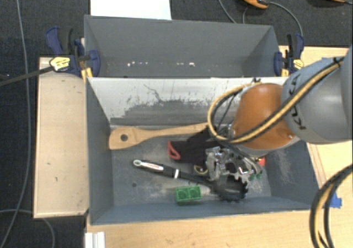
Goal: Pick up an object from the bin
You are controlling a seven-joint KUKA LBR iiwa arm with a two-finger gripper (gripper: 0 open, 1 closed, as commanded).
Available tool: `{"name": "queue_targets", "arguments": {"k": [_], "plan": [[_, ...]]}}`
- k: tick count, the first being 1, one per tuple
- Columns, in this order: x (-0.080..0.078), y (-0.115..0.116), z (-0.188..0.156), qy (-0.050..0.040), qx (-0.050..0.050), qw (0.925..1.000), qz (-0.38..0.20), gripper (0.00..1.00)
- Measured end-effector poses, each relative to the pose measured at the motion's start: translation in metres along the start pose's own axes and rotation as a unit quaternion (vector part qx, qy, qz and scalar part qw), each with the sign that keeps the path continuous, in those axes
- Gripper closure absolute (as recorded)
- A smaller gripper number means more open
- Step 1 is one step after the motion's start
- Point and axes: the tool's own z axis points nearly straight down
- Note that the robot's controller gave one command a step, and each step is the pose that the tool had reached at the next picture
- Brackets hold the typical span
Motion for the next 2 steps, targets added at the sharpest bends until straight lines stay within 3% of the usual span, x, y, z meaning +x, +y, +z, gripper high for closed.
{"name": "queue_targets", "arguments": {"k": [1,2], "plan": [[-0.007,-0.039,0.005,-0.0015,0.0,0.97,-0.243,1.0],[0.006,0.019,-0.004,-0.0041,-0.001,1.0,-0.002,0.0]]}}
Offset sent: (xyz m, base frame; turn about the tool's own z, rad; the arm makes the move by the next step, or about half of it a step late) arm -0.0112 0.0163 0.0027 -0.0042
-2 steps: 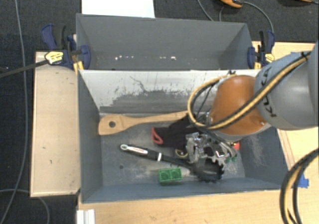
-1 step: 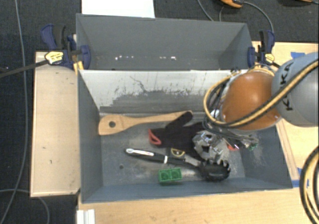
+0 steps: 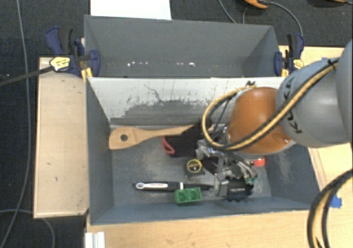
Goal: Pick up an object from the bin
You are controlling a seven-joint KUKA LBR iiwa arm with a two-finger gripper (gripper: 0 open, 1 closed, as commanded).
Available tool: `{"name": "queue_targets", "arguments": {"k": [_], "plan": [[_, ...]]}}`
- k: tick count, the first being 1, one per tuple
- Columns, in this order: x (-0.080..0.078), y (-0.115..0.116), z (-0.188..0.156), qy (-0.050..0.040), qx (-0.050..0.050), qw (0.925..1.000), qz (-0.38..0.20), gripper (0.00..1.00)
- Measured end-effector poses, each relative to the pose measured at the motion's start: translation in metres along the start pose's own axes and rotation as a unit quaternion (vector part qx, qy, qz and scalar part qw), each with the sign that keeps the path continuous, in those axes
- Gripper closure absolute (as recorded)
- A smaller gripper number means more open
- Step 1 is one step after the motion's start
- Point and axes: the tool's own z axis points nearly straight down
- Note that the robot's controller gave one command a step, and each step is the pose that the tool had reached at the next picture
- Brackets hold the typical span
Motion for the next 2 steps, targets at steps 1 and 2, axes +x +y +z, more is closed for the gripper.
{"name": "queue_targets", "arguments": {"k": [1,2], "plan": [[0.0007,-0.0004,0.0006,0.0009,0.0,1.0,0.0,0.0],[0.0025,-0.0059,0.0037,0.0022,-0.001,1.0,0.006,0.0]]}}
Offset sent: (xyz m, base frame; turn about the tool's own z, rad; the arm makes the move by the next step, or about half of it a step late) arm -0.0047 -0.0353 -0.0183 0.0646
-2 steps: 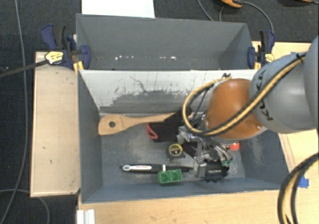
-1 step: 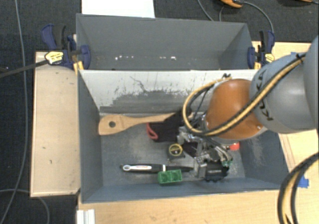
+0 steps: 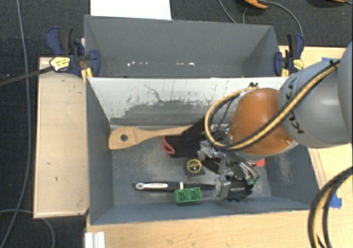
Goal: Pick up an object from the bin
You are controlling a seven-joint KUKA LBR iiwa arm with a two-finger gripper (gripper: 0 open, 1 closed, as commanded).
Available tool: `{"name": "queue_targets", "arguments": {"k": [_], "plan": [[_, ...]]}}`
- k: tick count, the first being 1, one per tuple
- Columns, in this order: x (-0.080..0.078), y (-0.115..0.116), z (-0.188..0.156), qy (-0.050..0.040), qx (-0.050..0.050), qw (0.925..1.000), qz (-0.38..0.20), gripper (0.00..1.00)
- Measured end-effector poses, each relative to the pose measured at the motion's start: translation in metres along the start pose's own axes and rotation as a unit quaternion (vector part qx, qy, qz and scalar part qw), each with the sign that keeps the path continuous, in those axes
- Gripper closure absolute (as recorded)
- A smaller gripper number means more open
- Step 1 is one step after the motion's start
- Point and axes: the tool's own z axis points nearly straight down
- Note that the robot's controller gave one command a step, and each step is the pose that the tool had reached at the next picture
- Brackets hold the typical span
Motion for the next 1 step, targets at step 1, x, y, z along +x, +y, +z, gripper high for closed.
{"name": "queue_targets", "arguments": {"k": [1], "plan": [[-0.0225,0.0039,-0.0309,-0.0041,0.0,1.0,-0.003,0.0]]}}
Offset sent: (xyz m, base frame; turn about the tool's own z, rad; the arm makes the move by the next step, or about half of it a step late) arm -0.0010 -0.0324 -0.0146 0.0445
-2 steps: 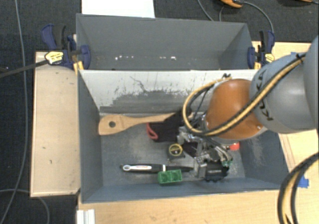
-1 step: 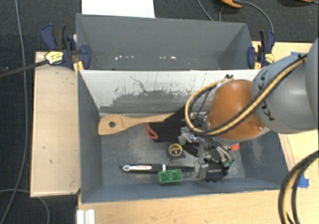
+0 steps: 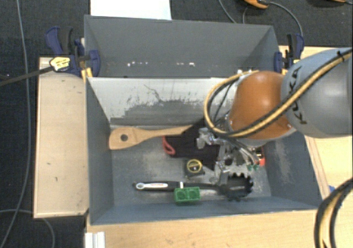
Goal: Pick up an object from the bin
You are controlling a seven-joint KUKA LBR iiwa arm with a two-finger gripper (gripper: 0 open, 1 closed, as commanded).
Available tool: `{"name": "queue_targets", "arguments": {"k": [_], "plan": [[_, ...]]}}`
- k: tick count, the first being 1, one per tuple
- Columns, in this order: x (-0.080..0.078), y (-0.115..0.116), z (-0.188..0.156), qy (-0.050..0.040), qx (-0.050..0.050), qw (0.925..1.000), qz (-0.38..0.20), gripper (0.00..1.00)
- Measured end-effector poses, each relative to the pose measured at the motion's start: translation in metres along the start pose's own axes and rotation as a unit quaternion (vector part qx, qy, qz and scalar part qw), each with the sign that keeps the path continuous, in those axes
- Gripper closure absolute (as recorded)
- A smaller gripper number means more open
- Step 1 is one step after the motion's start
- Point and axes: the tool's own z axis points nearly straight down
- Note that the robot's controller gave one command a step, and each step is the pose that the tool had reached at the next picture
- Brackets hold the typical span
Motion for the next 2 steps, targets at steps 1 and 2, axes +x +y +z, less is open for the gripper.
{"name": "queue_targets", "arguments": {"k": [1,2], "plan": [[0.032,-0.037,0.047,0.0065,0.001,0.9996,0.029,0.0],[-0.01,-0.05,0.036,-0.002,0.0,0.9998,0.018,1.0]]}}
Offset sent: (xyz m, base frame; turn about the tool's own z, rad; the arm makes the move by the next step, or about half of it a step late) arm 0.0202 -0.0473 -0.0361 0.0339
